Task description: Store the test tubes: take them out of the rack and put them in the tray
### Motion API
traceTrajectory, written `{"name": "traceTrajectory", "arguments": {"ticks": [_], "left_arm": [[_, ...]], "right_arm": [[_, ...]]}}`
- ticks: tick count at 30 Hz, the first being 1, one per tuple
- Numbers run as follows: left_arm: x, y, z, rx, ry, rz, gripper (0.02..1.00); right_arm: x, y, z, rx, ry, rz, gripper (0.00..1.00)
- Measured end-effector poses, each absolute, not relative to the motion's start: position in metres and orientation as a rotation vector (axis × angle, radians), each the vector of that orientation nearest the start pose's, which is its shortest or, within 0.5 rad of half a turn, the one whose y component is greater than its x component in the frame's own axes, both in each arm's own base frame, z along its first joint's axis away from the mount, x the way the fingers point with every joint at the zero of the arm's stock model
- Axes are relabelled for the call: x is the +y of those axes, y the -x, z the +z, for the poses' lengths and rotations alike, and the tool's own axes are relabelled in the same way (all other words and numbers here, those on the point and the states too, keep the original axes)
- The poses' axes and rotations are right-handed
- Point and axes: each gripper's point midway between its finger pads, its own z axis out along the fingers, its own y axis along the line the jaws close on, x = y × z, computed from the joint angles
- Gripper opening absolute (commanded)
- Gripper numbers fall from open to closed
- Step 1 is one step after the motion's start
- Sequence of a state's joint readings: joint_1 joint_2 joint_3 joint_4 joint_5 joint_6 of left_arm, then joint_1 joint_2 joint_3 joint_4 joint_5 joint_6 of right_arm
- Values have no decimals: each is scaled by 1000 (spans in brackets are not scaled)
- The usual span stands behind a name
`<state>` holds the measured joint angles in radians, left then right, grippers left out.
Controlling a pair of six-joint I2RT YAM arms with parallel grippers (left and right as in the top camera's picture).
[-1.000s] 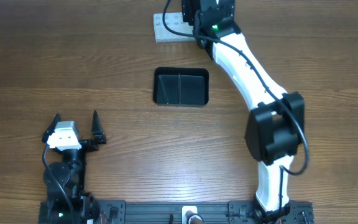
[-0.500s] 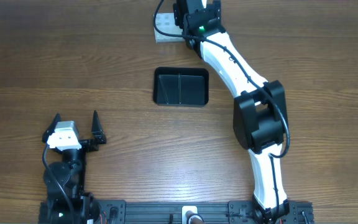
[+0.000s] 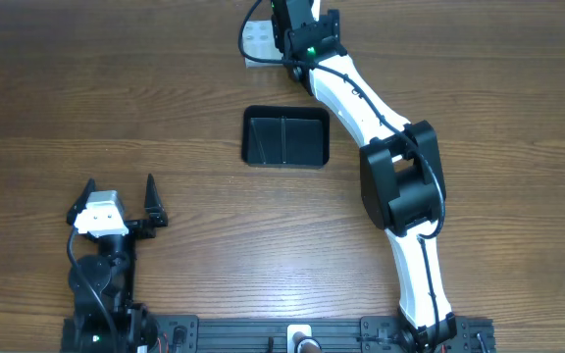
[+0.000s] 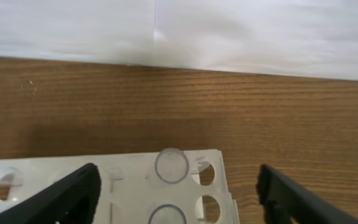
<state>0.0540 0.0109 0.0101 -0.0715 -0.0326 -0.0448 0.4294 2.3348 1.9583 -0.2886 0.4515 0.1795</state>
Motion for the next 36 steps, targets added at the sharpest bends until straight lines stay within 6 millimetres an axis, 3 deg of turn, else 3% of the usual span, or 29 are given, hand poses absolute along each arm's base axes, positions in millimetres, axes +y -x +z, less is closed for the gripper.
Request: {"name": "traceTrajectory", "arguments": {"ticks": [14, 23, 30, 36], "left_arm": [[19, -246, 158, 1640, 106, 34, 998], [19, -246, 158, 1640, 106, 34, 996], [19, -246, 158, 1640, 106, 34, 998], [19, -246, 158, 1640, 106, 34, 998]], "right_arm": [[195, -607, 128, 2162, 29, -157, 746], [195, -606, 115, 2185, 38, -169, 728], [195, -605, 111, 2196, 44, -176, 638], [194, -604, 109, 2203, 45, -179, 454]]}}
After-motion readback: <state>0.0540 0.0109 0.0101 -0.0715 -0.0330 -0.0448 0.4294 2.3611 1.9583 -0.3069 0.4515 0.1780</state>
